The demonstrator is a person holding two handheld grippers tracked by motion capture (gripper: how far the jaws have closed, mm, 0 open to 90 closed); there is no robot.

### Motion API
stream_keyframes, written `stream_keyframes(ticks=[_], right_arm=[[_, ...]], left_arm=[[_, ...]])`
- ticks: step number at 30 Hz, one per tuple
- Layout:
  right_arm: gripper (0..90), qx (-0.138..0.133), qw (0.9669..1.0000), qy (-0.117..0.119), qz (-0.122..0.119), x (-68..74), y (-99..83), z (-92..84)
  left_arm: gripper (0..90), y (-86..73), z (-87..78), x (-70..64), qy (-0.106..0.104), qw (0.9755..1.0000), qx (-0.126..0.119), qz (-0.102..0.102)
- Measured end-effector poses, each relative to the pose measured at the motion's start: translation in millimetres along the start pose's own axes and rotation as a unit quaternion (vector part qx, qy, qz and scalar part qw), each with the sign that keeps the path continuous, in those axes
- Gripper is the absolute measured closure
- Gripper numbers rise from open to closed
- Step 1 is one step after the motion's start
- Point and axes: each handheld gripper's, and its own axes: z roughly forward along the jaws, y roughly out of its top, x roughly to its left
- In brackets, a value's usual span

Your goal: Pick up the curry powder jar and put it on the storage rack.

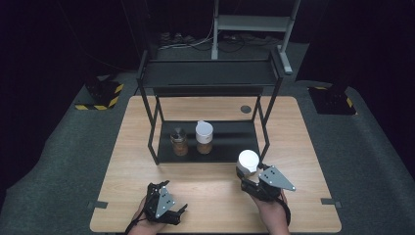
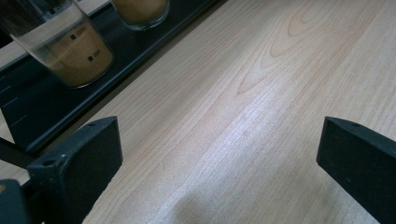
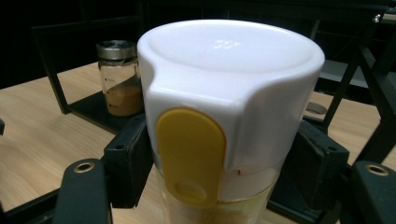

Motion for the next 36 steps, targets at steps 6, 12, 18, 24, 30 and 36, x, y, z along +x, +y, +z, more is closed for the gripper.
stream_keyframes(ticks=[6, 12, 18, 24, 30, 36], right_arm=[[30.4, -0.003, 0.9999, 0.002, 0.011, -3.4, 5.9, 10.1], [30.4, -0.003, 0.9998, 0.001, 0.017, -6.7, 14.2, 17.0], [30.4, -0.003, 0.9996, -0.001, 0.028, -11.3, 21.8, 22.5], [30.4, -0.002, 0.9996, -0.007, 0.029, -14.3, 28.1, 29.3], [30.4, 0.000, 0.9996, -0.013, 0.026, -18.5, 32.6, 38.2], [30.4, 0.004, 0.9995, -0.016, 0.026, -20.8, 36.8, 48.9]], left_arm=[[0.6, -1.0, -0.4, -0.1, 0.000, 1.0000, -0.003, 0.000], [0.6, -1.8, -0.8, 0.4, -0.001, 1.0000, -0.005, -0.003], [0.6, -2.0, -0.7, -0.2, -0.001, 1.0000, -0.005, -0.001], [0.6, -1.3, -0.7, -1.0, -0.001, 1.0000, -0.004, 0.005], [0.6, -2.7, -1.1, -0.5, -0.001, 1.0000, -0.008, 0.001], [0.6, -2.8, -1.3, 0.8, -0.004, 1.0000, -0.008, 0.000]])
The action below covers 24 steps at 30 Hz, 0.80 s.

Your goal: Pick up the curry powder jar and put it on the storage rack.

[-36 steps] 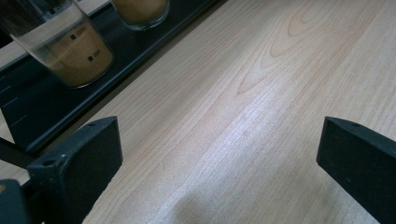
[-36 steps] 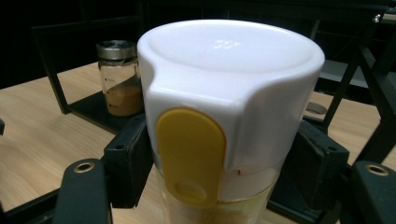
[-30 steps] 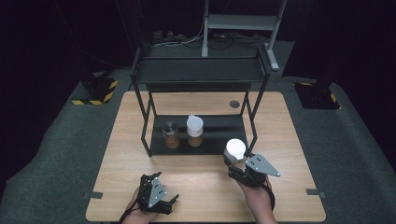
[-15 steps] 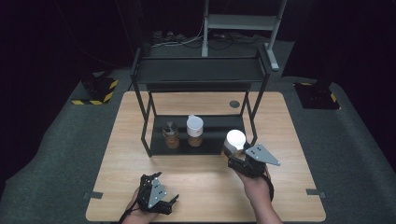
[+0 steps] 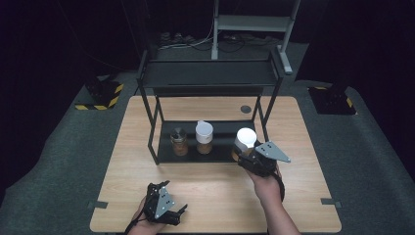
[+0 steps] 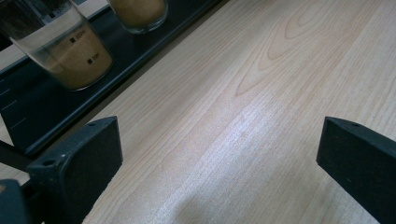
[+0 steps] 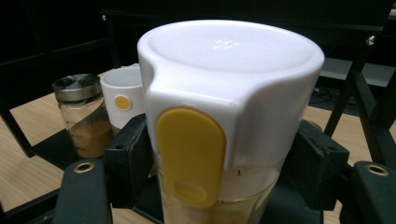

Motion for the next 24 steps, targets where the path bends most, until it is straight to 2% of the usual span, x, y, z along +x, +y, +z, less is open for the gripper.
stream_keyframes(ticks=[4, 5, 6, 7, 9, 24], right_arm=[[30.4, 0.002, 1.0000, -0.003, 0.000, 0.4, 2.2, 8.7], [30.4, 0.002, 1.0000, -0.003, -0.001, 0.7, 2.4, 10.2], [30.4, 0.003, 1.0000, -0.004, -0.002, 0.9, 2.7, 11.5], [30.4, 0.003, 1.0000, -0.004, -0.002, 1.1, 3.2, 13.9], [30.4, 0.003, 1.0000, -0.004, -0.002, 1.0, 3.7, 16.3], [30.4, 0.016, 0.9998, -0.014, -0.001, 5.9, 6.0, 47.4]], left_arm=[[0.6, -0.8, -0.3, 0.1, -0.001, 1.0000, -0.002, 0.000], [0.6, -3.2, 0.8, -1.5, -0.002, 0.9999, -0.009, -0.012], [0.6, -0.9, -0.3, 0.1, -0.001, 1.0000, -0.002, 0.000], [0.6, -2.7, 0.5, -0.9, -0.001, 1.0000, -0.008, -0.006], [0.6, -2.2, 0.2, -0.2, 0.000, 1.0000, -0.006, -0.001], [0.6, -3.6, -1.7, 0.6, -0.001, 0.9999, -0.010, -0.003]])
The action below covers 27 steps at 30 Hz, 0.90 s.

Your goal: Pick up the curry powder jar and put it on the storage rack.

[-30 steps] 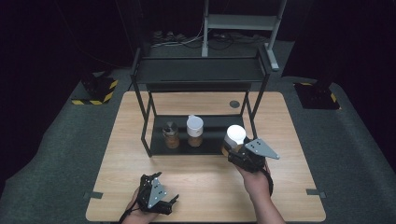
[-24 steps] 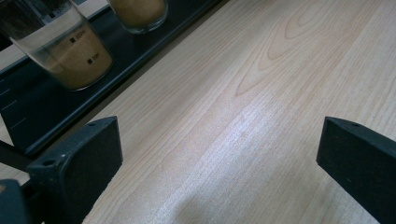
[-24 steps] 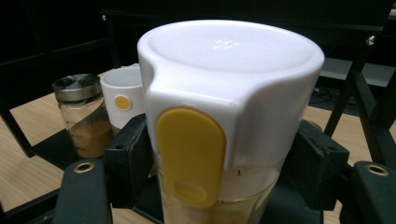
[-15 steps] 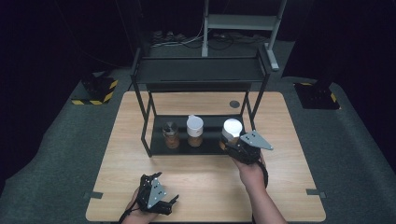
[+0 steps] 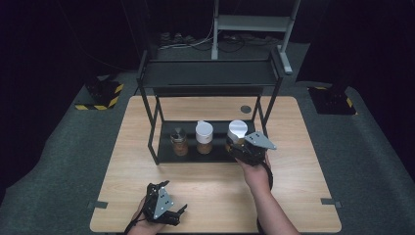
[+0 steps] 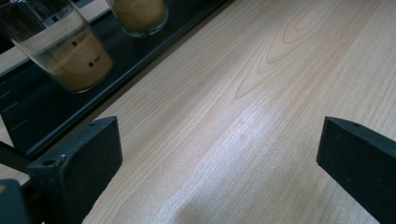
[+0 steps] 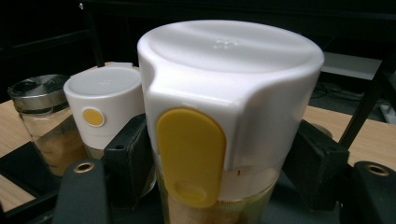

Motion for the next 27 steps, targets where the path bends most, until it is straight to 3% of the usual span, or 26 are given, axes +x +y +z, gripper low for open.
stream_keyframes(ticks=[27], right_arm=[[30.4, 0.031, 0.9994, -0.011, 0.006, 0.3, -9.4, 30.4]], left_arm=[[0.6, -2.1, -1.1, 1.3, -0.001, 1.0000, -0.006, -0.005]])
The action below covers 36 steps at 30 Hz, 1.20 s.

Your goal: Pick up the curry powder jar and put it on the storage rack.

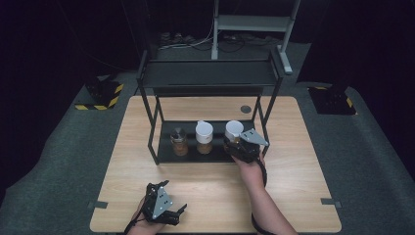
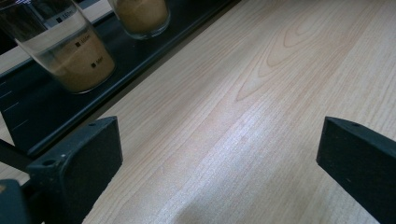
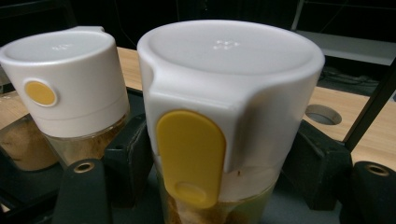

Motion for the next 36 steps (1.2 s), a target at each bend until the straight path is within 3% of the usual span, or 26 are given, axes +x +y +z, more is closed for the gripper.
stream_keyframes(ticks=[17, 23, 36], right_arm=[[30.3, 0.013, 0.9999, -0.003, 0.004, 1.3, -4.9, 10.8], [30.3, 0.008, 0.9999, 0.002, -0.010, -0.5, -8.7, 12.7], [30.3, 0.000, 0.9999, 0.005, -0.010, -2.0, -14.0, 12.0]], left_arm=[[0.6, -1.2, -0.5, 0.1, 0.000, 1.0000, -0.003, -0.002], [0.6, -1.1, -0.5, -0.7, 0.002, 1.0000, -0.003, -0.001], [0.6, -0.9, -0.5, -0.9, 0.001, 1.0000, -0.003, 0.001]])
